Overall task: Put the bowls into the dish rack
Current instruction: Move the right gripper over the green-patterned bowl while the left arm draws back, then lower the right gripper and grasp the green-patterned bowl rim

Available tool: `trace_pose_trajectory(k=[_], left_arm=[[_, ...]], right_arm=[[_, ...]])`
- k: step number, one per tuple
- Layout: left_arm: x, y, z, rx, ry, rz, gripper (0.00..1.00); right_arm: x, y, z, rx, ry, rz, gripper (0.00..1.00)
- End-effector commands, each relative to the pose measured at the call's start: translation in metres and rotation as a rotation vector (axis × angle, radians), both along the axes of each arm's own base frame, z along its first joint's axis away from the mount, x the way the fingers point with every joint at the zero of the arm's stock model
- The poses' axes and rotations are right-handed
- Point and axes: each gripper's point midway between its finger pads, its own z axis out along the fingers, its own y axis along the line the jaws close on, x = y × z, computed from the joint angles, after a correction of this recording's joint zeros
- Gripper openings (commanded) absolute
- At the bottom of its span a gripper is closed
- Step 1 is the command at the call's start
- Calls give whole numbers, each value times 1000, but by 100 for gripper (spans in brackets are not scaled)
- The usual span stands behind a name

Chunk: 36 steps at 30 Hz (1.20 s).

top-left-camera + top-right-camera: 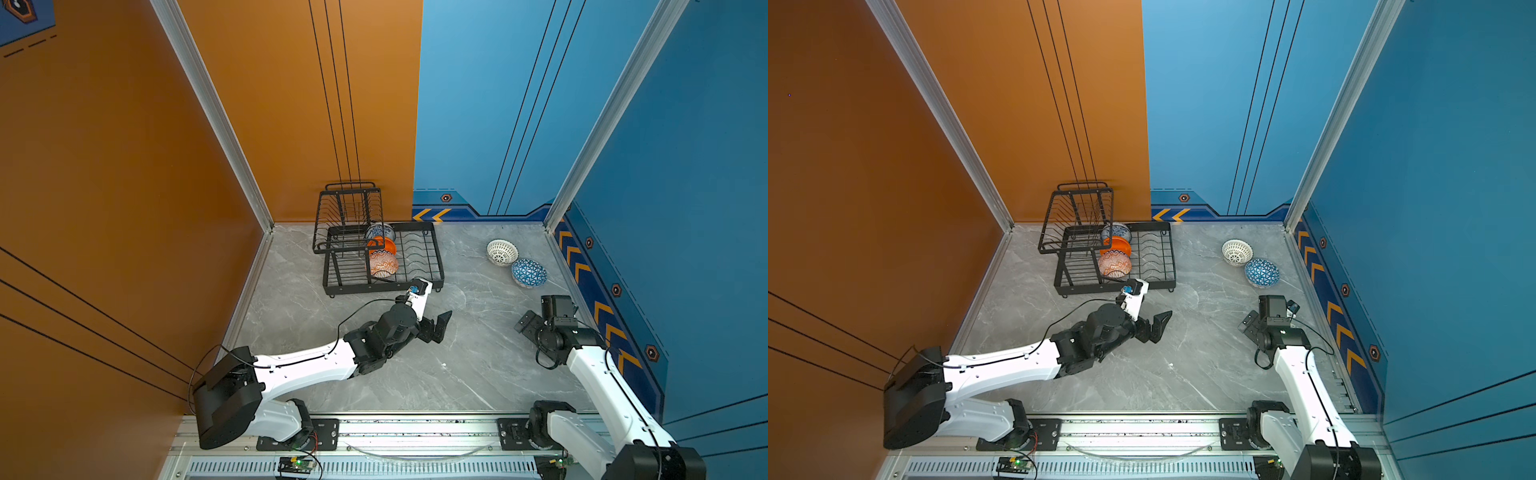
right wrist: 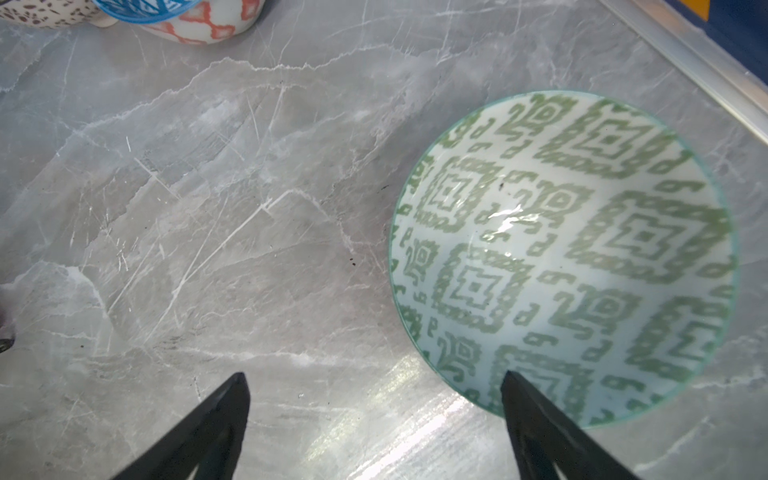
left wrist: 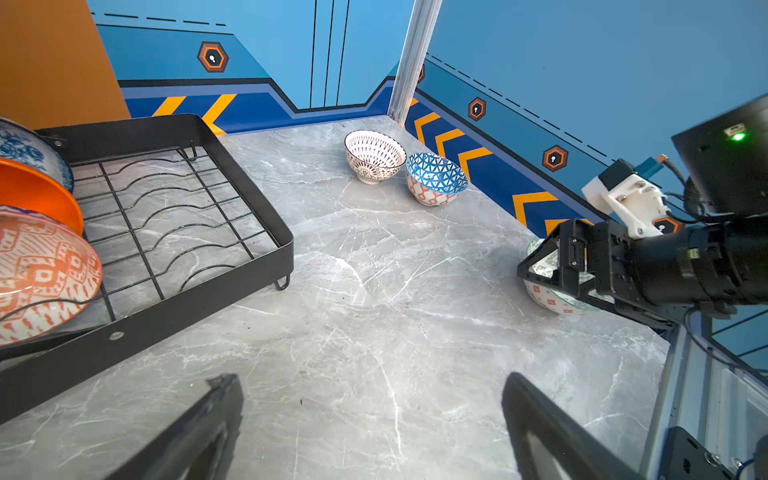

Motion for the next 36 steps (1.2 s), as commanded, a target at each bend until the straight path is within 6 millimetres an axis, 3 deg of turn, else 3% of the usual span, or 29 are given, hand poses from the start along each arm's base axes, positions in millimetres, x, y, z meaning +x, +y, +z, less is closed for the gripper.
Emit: trace_pose_trajectory(k=[1, 9, 25, 32, 36], left_arm=[[0, 1, -3, -27, 13, -16, 98], [2, 9, -11, -32, 41, -12, 98], [3, 20, -21, -30, 70, 5, 98], [2, 28, -21, -40, 83, 24, 98], [2, 37, -24, -39, 89, 53, 98]], right_arm=[[6, -10, -10, -30, 11, -9, 90], [21, -3, -32, 29, 59, 31, 72], [24, 5, -42, 55, 37, 69, 21], [32, 21, -14, 43, -33, 136, 1], [38, 46, 9, 14, -78, 217, 0]])
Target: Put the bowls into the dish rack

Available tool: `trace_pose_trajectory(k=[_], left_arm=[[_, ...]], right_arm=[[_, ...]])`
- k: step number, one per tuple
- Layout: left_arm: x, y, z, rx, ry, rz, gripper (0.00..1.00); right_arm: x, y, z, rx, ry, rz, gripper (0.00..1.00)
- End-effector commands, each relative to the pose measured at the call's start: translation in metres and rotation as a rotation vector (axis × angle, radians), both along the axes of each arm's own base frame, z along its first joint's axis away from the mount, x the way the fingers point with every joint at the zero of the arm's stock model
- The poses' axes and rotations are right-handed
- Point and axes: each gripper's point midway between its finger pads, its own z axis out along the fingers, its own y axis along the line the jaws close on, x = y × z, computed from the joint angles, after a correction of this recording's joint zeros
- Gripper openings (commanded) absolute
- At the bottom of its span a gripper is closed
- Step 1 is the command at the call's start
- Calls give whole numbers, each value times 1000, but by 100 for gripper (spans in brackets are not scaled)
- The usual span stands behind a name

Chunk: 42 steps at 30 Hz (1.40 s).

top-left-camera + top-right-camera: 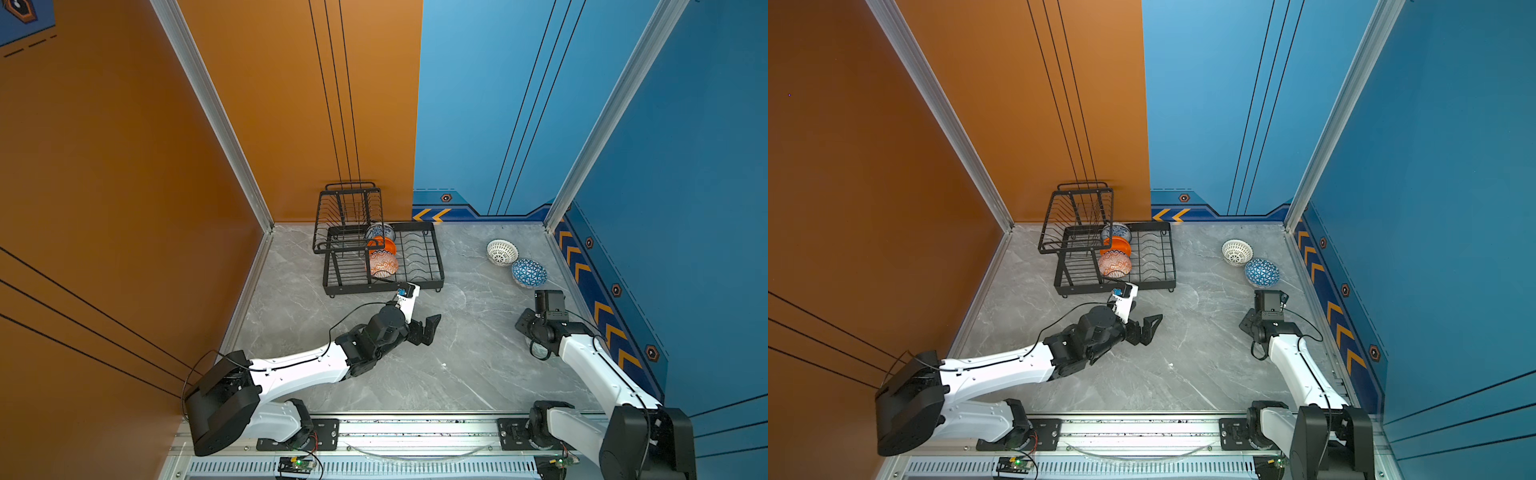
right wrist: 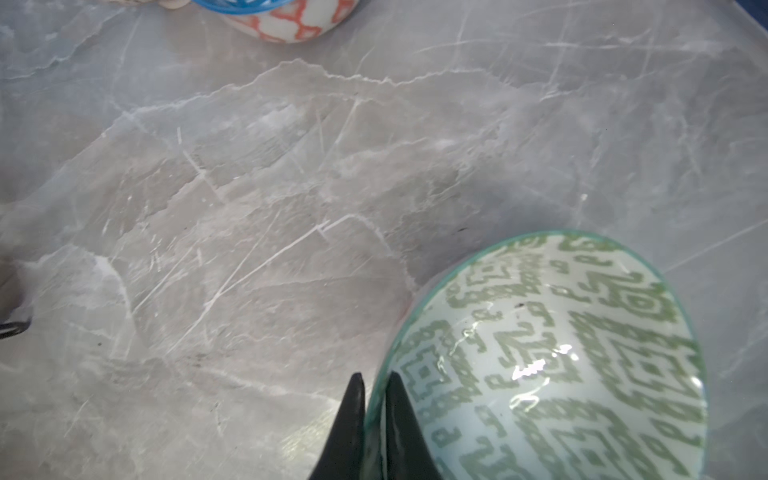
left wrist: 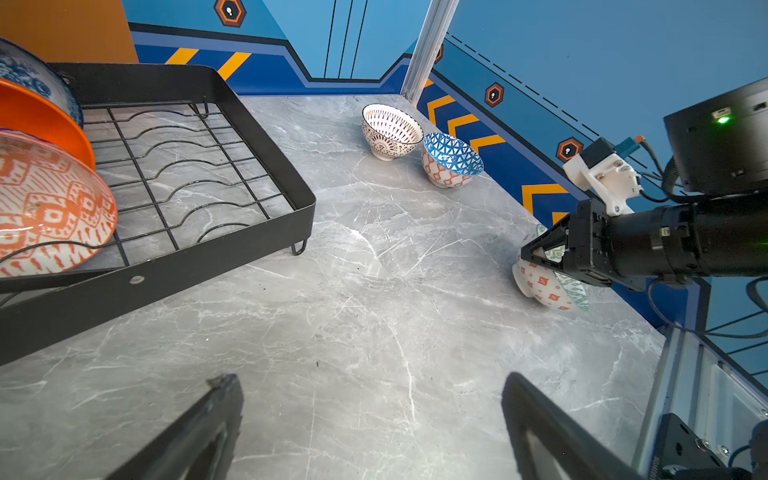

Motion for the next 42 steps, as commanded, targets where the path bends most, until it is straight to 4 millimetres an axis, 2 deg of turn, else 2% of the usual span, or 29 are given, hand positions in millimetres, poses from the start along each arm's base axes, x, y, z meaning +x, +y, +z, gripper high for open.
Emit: trace_pose_trajectory(k=[1, 4, 7, 18, 21, 26, 30, 36, 38, 42], left_arm=[[2, 14, -3, -10, 19, 37, 98], [4, 25, -5, -13, 30, 67, 98], [4, 37, -6, -17, 35, 95, 98], [0, 75, -14, -29, 54, 180, 98], [-1, 84, -17, -32, 58, 197, 98], [-5, 99, -21, -44, 59, 234, 98], [-7, 111, -24, -49, 60, 266, 98], [-7, 112, -31, -41, 73, 264, 98], [-7, 112, -34, -34, 81, 264, 98], [-6, 111, -36, -28, 87, 265, 98]], right_arm=[[4, 26, 21, 1, -29, 73, 0], [9, 56, 30, -39, -39, 166, 0], [15, 92, 30, -69, -23, 272, 0], [33, 216, 0, -188, 76, 576, 0], [34, 242, -10, -176, 101, 622, 0], [35, 265, -20, -164, 124, 662, 4], [37, 272, -26, -158, 140, 675, 10], [36, 280, -41, -142, 175, 694, 13], [36, 283, -44, -132, 178, 697, 13], [38, 286, -42, -125, 171, 700, 20]])
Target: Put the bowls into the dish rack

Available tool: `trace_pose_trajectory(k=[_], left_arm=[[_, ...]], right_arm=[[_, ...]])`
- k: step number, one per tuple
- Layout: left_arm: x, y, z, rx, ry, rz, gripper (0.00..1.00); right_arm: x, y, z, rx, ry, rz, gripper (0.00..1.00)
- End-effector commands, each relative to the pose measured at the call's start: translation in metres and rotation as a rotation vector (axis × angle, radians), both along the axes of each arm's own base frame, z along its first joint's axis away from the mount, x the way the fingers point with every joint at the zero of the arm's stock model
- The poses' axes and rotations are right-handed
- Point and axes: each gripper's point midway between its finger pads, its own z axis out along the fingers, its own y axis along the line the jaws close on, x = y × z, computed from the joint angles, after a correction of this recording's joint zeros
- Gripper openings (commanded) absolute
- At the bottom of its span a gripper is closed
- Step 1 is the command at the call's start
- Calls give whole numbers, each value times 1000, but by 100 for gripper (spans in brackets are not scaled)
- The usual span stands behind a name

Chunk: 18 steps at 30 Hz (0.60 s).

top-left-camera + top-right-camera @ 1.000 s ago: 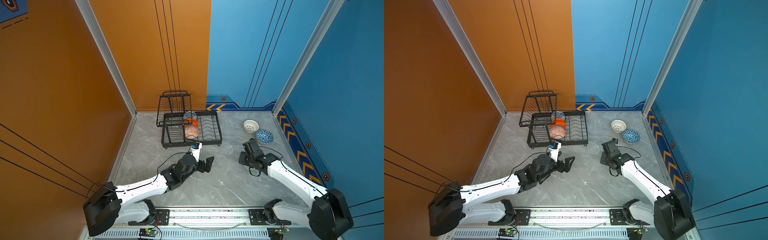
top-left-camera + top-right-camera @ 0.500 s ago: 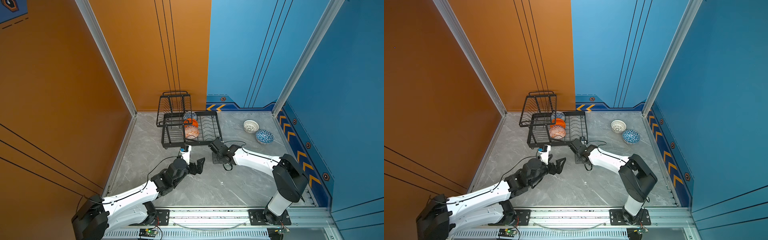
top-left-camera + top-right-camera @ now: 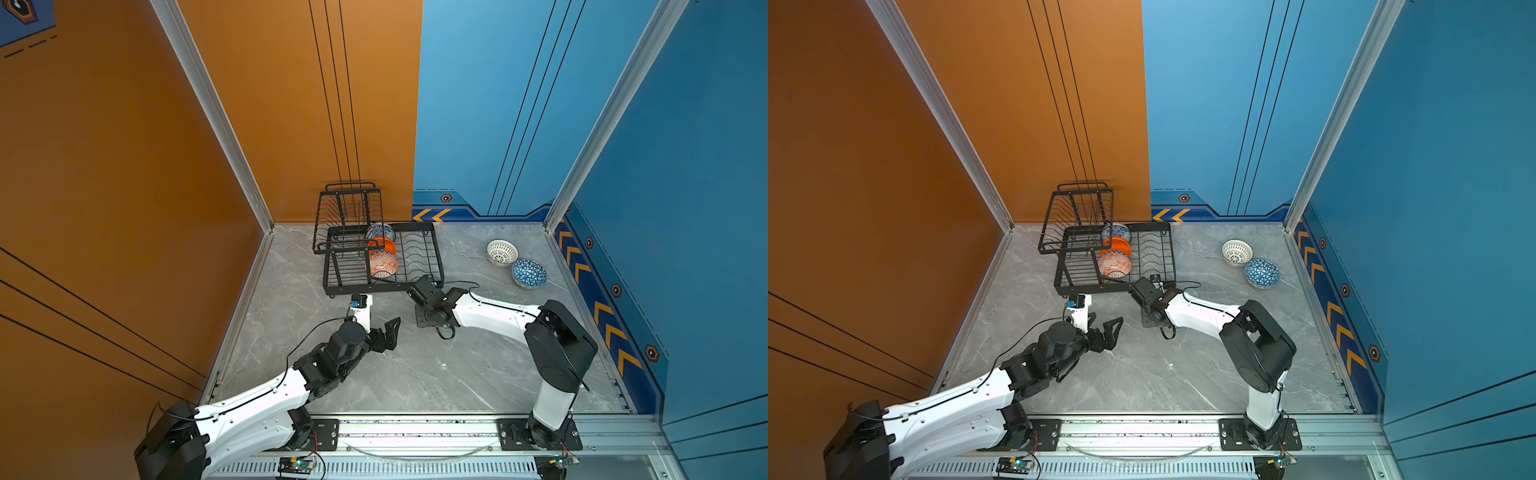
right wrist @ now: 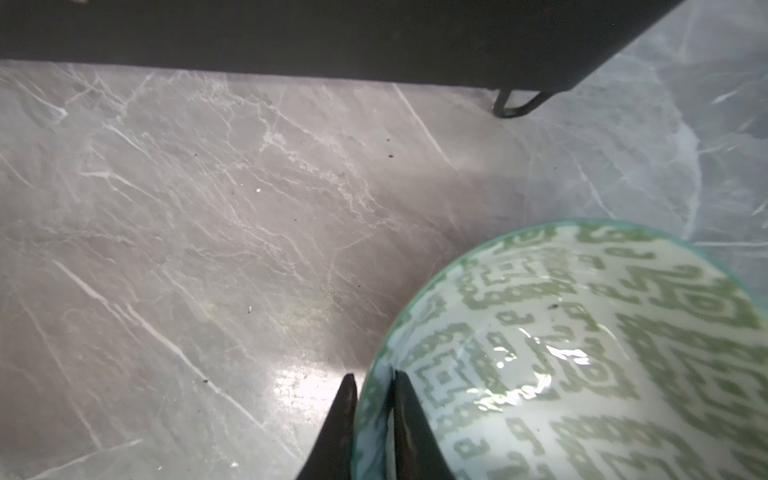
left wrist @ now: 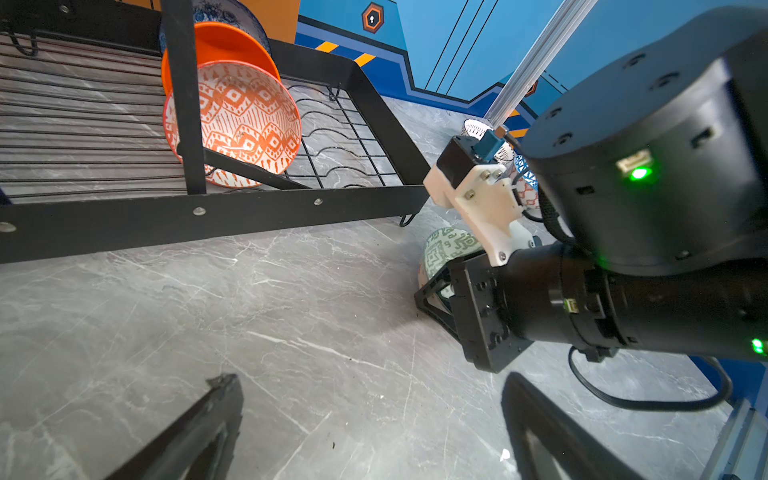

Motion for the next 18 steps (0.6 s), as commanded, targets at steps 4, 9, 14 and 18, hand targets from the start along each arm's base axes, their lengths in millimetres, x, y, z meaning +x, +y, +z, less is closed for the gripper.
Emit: trace_pose_trajectory(k=[4, 9, 14, 18], left_arm=[[2, 5, -9, 20, 20, 20, 98], [4, 5, -9, 28, 21, 24, 98], [6, -1, -7, 34, 23, 8, 98], [11, -17, -10, 84, 33, -42, 98]], right_arm=[[-1, 8, 1, 39, 26, 9, 32], [6, 6, 27, 88, -16, -3, 47], [11, -13, 61, 142, -75, -43, 69], [19, -46, 94, 200, -142, -113, 92]])
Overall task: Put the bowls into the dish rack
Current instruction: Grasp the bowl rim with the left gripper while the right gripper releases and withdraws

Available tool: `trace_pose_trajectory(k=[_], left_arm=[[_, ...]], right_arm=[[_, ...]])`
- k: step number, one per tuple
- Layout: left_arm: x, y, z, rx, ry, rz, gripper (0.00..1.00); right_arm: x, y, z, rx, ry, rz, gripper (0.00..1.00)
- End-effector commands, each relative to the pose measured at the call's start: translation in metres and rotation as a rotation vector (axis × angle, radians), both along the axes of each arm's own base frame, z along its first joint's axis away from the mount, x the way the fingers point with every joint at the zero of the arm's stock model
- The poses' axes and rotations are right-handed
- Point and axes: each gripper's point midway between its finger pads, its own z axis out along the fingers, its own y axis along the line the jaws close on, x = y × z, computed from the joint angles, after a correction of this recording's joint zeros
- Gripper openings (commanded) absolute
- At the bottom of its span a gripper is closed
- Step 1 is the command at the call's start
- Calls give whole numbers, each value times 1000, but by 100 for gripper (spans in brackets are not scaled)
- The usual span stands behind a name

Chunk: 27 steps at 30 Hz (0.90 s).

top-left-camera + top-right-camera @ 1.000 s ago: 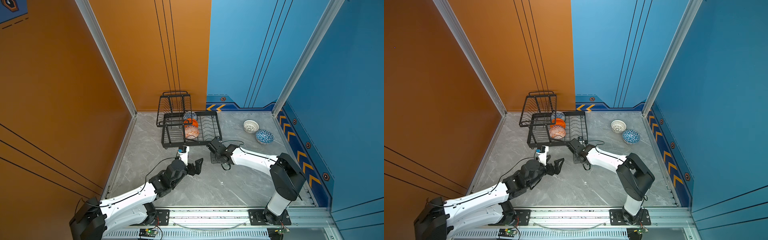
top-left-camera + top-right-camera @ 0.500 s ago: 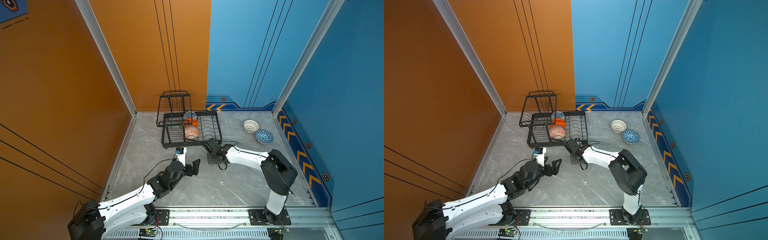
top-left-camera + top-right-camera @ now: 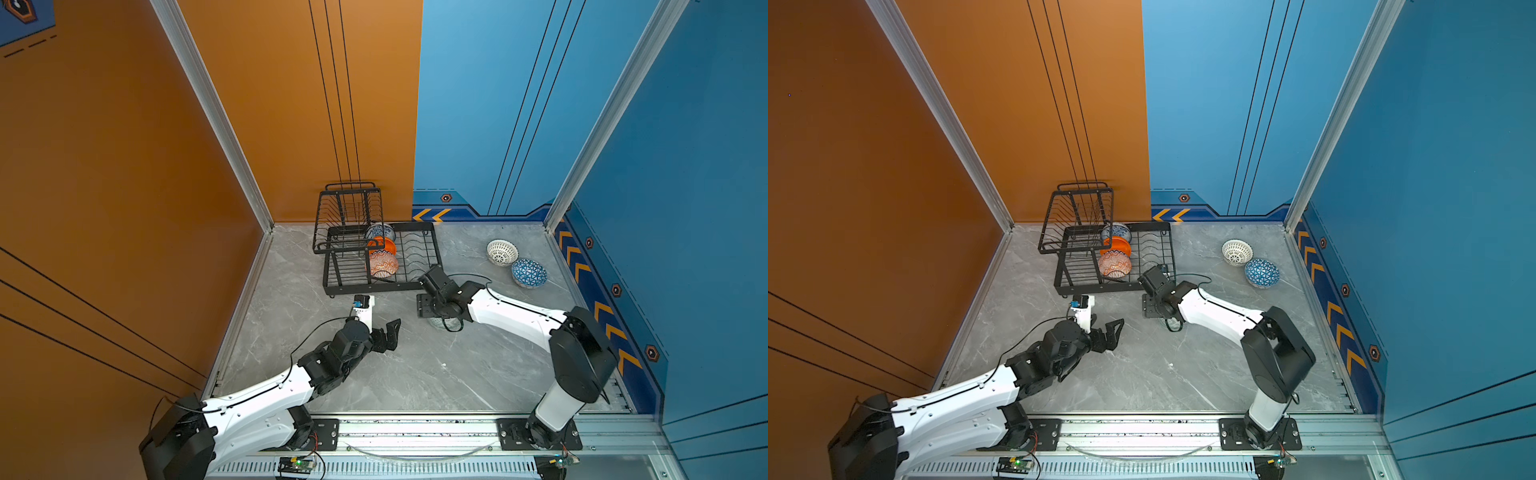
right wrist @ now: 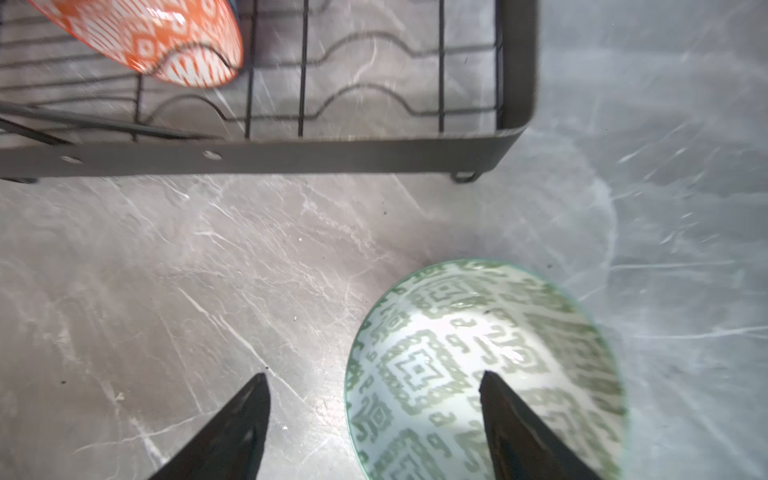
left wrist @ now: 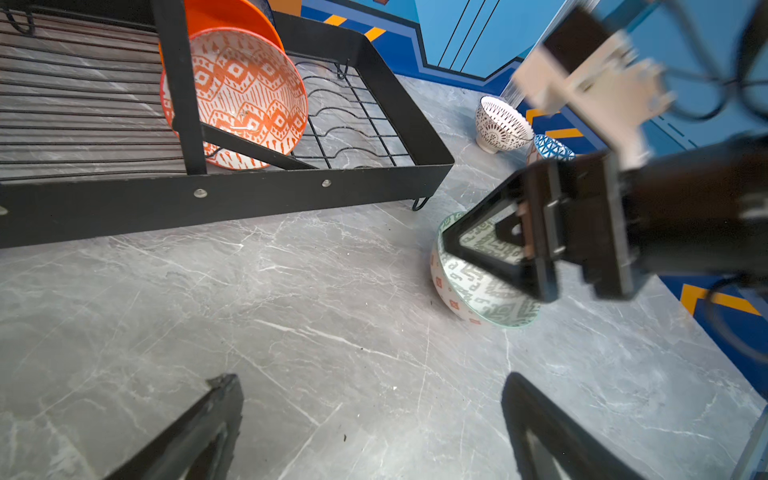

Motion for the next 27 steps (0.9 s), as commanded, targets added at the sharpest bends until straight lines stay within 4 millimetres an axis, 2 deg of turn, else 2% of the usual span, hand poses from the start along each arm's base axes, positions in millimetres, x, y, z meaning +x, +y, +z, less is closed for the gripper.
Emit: trace_pose_trajectory(k=[1, 6, 10, 15, 20, 21, 27], left_arm=[[8, -19, 4, 42, 3, -57, 98], [19, -62, -12, 99, 71, -161, 98], [26, -98, -22, 118, 121, -221, 99], [39, -127, -42, 175, 179, -212, 95], [50, -138, -65, 225, 237, -191, 84], [55, -142, -63, 226, 239, -189, 80], [57, -141, -83, 257, 297, -181, 67]], right_arm=[[2, -31, 22, 35, -37, -64, 98], [3, -63, 46, 130, -76, -133, 100], [1, -85, 52, 150, -96, -173, 100], [-6, -104, 55, 216, -121, -208, 100], [-14, -120, 55, 252, -137, -241, 100], [-16, -124, 56, 261, -139, -247, 100], [-22, -139, 62, 297, -171, -277, 100]])
